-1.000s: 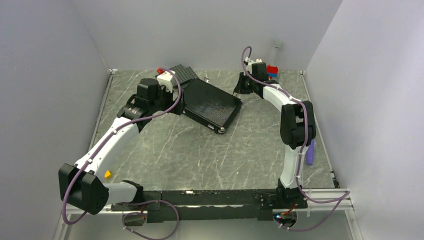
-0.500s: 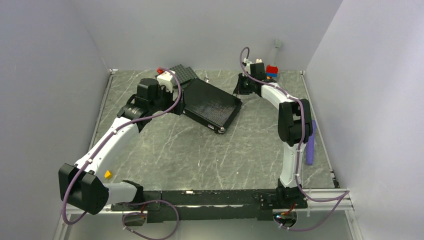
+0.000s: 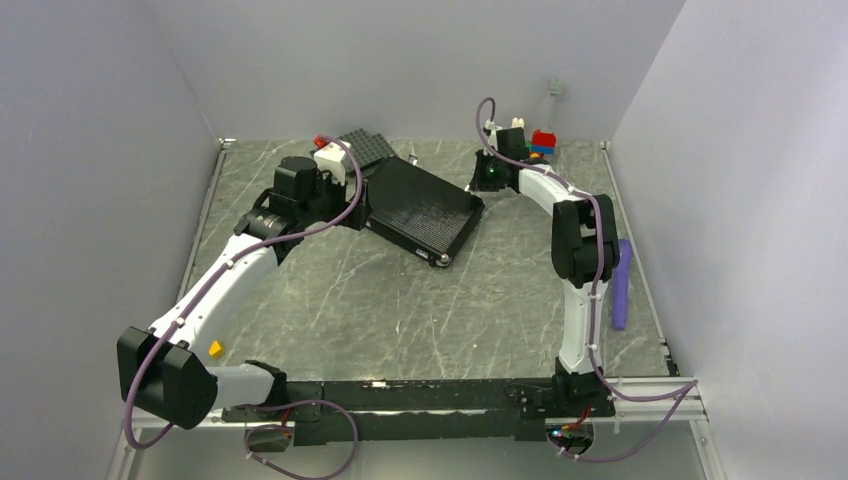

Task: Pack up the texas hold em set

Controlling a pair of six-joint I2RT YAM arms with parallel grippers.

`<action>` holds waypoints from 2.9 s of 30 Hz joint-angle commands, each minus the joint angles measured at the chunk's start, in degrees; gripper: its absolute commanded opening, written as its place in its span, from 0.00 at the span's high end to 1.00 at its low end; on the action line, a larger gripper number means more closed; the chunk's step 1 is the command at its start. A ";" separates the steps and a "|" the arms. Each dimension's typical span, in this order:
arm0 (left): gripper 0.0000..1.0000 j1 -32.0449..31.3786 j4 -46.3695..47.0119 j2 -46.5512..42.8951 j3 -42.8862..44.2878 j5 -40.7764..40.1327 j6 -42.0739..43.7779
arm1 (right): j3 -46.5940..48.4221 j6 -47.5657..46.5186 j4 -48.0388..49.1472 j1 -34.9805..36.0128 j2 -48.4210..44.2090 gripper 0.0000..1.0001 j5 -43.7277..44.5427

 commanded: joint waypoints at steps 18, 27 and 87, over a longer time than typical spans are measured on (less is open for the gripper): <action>0.04 -0.14 1.08 -1.56 1.13 2.11 -0.59 | 5.97 3.57 -4.50 -2.24 6.11 0.99 -3.39; 0.04 -0.17 1.17 -1.79 1.07 2.52 -0.63 | 7.24 9.08 -5.44 -4.83 8.78 0.98 -12.23; 0.09 2.18 3.53 9.91 2.20 4.02 -0.46 | 45.78 20.84 15.64 4.99 33.96 0.76 -23.52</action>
